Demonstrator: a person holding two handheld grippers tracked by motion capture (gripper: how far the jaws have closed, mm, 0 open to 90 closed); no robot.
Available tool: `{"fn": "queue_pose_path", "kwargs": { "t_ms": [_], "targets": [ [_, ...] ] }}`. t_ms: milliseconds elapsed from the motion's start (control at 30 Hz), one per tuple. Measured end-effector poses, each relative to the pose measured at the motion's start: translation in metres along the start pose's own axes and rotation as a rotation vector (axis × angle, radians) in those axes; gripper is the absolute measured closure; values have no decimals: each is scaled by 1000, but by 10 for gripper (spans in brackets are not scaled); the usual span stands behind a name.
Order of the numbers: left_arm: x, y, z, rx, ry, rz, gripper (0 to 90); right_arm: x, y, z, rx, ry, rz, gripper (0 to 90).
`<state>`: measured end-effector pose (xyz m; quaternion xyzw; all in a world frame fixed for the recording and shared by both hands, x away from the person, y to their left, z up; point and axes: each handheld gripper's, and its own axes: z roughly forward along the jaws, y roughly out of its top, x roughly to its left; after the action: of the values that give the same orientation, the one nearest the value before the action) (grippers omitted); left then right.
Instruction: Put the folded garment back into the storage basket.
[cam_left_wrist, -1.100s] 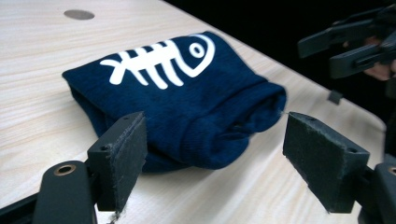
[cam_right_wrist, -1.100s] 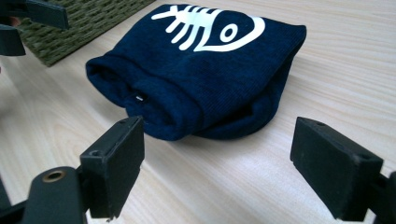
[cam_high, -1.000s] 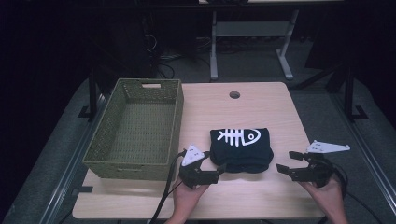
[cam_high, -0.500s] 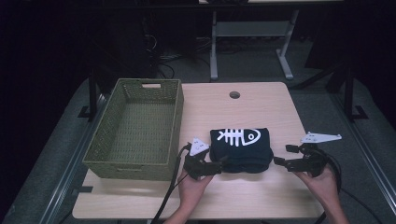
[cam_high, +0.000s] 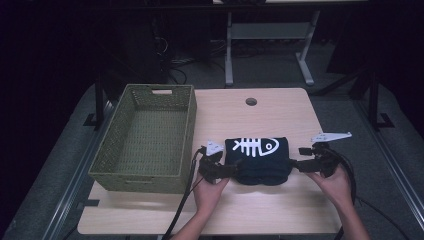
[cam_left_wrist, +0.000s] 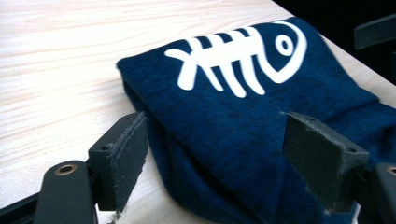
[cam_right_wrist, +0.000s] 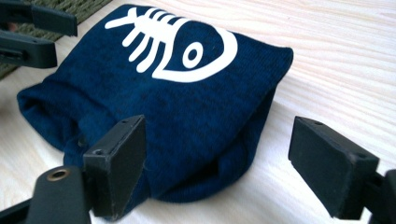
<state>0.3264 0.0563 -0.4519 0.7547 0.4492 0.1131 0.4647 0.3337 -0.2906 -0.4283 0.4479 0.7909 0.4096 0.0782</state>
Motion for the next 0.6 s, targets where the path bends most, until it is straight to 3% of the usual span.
{"fn": "queue_pose_path", "kwargs": {
  "t_ms": [100, 333, 600],
  "targets": [
    [4, -1, 5, 20, 2, -16, 226, 0, 3, 10, 16, -4, 2, 197],
    [12, 0, 22, 78, -17, -104, 249, -4, 3, 31, 58, -37, 33, 228],
    [11, 1, 28, 106, -36, -104, 323, -2, 2, 41, 74, -17, 23, 299]
  ]
}}
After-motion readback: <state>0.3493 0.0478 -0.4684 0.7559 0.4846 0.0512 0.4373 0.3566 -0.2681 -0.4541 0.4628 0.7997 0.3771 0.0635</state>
